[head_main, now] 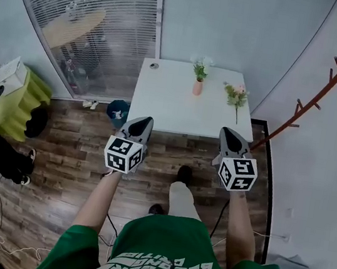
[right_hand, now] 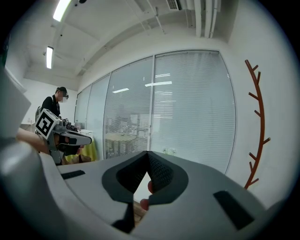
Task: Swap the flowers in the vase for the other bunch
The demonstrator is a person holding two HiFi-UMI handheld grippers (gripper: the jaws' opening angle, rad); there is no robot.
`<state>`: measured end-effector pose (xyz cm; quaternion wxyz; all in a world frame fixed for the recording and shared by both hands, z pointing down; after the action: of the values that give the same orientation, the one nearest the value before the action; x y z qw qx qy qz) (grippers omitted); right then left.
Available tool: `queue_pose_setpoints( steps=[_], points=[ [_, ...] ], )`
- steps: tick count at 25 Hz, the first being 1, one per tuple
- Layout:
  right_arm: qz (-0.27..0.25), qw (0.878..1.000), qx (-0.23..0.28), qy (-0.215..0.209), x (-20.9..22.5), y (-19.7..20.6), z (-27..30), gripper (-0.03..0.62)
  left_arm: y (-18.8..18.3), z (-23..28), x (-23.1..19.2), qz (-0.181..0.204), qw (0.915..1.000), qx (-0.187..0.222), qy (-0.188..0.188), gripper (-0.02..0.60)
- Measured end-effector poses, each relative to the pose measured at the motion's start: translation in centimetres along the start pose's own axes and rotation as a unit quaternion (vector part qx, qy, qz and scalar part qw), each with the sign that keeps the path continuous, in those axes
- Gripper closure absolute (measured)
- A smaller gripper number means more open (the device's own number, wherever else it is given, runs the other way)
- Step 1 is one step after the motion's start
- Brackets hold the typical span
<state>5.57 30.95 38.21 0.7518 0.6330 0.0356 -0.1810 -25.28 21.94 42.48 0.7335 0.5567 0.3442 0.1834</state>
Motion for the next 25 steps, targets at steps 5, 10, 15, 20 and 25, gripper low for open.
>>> queue_pose_setpoints(
  steps=[5, 10, 15, 20, 25],
  points=[
    [0.004, 1.0, 0.0, 0.006, 1.4, 0.6, 3.1, 0.583, -0.8, 3.0, -1.6, 0.006, 0.9999, -0.004, 0.008, 0.578],
    [0.009, 1.0, -0.002, 0.006, 3.6, 1.2, 7.6, 0.583, -1.7, 7.2, -3.4, 0.009, 0.9998, -0.014, 0.011, 0.578],
    [0.02, 1.0, -0.009, 0.003, 6.2, 2.3, 12.6, 0.583, -1.7, 12.3, -5.4, 0.006, 0.9993, -0.035, 0.013, 0.578],
    [0.024, 0.999, -0.027, -0.006, 9.7, 3.8, 18.6, 0.583, -2.7, 18.4, -7.1, 0.001, 0.9989, -0.045, 0.009, 0.578],
    [0.031, 0.998, -0.049, -0.017, 12.8, 4.9, 23.9, 0.583, -3.4, 23.9, -8.9, -0.012, 0.998, -0.062, 0.003, 0.578]
  ],
)
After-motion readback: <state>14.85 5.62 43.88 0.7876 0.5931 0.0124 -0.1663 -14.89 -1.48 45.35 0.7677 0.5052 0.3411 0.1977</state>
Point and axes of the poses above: the fingertips, and each gripper's own axes: z forward along the fingers, x to its right, y out of its underside, the point moved 10 cm from there along -z, backward along the fingers, and after that the axes turned 12 degrees about -z, right-handed, at the moved point
